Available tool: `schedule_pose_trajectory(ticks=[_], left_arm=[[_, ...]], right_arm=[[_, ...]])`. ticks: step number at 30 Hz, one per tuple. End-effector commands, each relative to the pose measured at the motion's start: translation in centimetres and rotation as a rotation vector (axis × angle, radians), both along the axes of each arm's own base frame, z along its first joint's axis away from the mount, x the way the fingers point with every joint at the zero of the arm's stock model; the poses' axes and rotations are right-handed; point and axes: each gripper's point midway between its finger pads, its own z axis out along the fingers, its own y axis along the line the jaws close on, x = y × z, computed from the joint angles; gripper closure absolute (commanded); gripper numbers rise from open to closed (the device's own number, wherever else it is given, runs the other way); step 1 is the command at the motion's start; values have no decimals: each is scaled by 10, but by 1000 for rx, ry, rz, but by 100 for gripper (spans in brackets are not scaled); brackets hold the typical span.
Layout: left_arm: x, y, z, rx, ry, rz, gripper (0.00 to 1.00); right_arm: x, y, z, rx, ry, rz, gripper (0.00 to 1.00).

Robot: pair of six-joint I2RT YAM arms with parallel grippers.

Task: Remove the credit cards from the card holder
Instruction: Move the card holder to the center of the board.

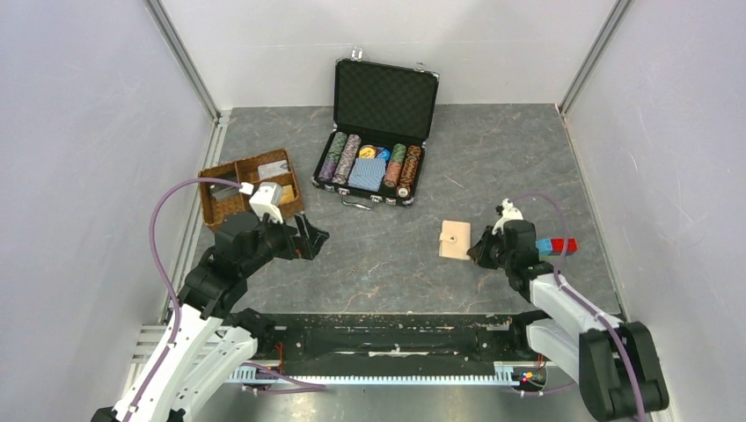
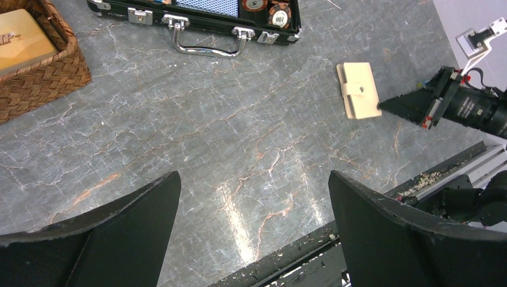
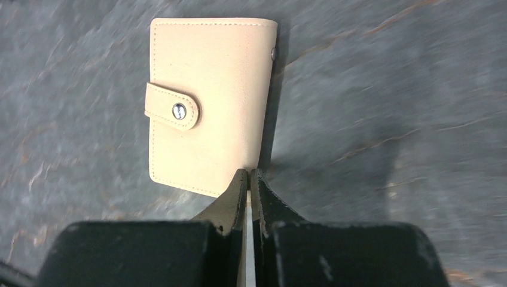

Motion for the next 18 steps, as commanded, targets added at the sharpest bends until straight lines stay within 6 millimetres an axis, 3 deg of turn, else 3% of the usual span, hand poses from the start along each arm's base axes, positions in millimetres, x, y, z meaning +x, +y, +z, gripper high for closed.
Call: schedule_pose_trajectory(ticks=[1, 5, 9, 14, 18], left_arm=[[0, -6, -2, -38, 33, 0, 0], [0, -8, -3, -35, 41, -16, 0], [-3, -18, -7, -43, 75, -71, 0], [-6, -38, -20, -85, 177, -150, 0], [-11, -60, -36, -168, 262, -192, 2]], right_arm=[[-43, 26, -17, 22, 73, 115, 100], [-63, 48, -16, 89, 77, 174, 100], [-70, 62, -8, 137, 38, 223, 100], [-61, 59, 7, 73, -16, 269, 72], [-48, 54, 13, 6, -56, 276, 66]])
